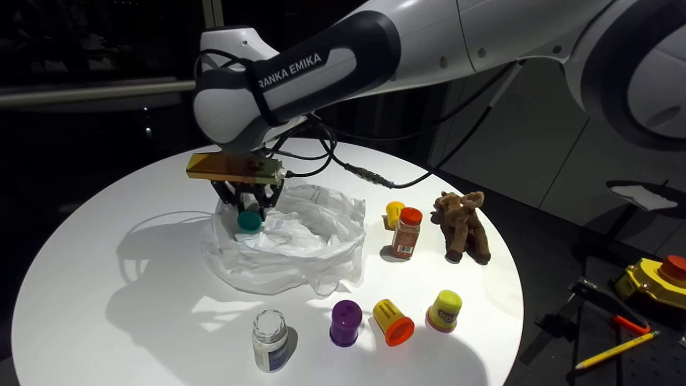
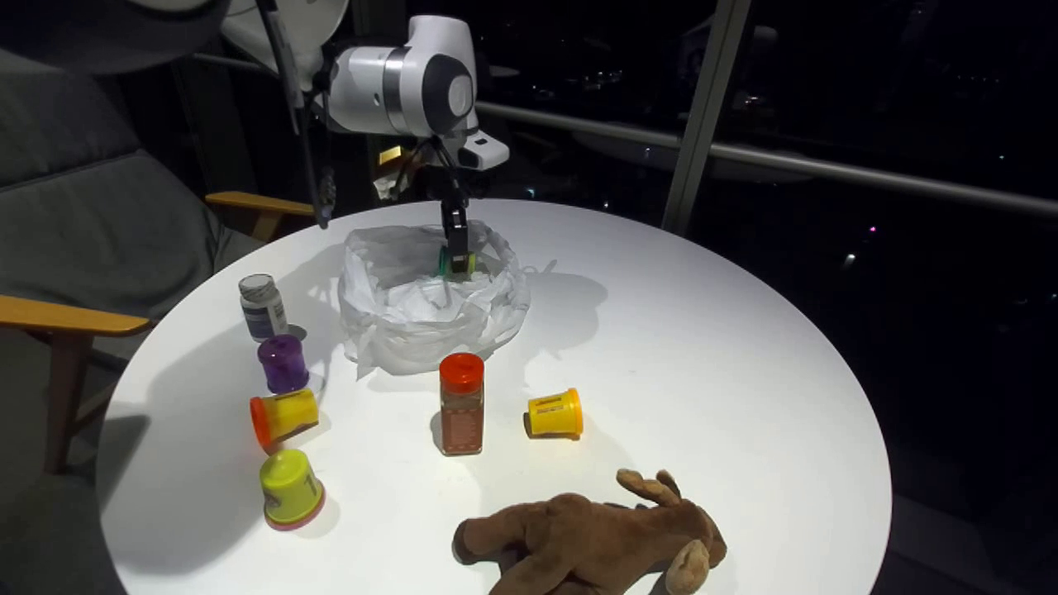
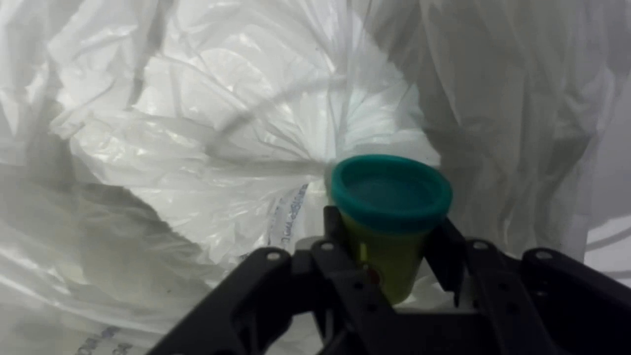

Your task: Remove the deer toy and containers from the white plastic bag and place them on the table

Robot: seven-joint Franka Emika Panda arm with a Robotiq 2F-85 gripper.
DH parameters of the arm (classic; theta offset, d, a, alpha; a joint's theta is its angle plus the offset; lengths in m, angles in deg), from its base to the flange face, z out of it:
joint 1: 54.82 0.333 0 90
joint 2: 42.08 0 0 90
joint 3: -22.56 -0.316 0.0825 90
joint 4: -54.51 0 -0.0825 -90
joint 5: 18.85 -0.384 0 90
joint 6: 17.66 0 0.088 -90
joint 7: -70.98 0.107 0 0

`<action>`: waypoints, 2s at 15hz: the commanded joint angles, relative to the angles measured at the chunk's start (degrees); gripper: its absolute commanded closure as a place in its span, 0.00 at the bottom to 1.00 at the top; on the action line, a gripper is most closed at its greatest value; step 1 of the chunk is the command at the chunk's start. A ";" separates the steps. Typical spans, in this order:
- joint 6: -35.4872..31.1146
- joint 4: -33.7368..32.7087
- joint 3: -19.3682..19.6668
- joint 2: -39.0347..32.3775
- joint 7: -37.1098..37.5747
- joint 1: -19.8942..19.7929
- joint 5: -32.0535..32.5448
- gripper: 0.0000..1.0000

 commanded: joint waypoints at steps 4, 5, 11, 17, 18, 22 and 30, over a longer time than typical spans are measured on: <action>-0.85 16.47 3.05 13.92 4.13 3.53 2.13 0.81; -1.43 18.71 3.43 15.59 4.51 4.18 2.59 0.81; -5.02 33.07 4.90 25.20 12.83 10.60 3.72 0.81; -12.67 48.11 0.31 35.07 14.68 9.93 3.46 0.81; -13.02 50.73 -0.28 36.90 14.36 9.61 3.24 0.81; -11.51 61.61 -1.96 44.84 13.88 8.22 2.94 0.81; -8.81 86.77 -3.67 61.97 14.86 3.97 2.36 0.81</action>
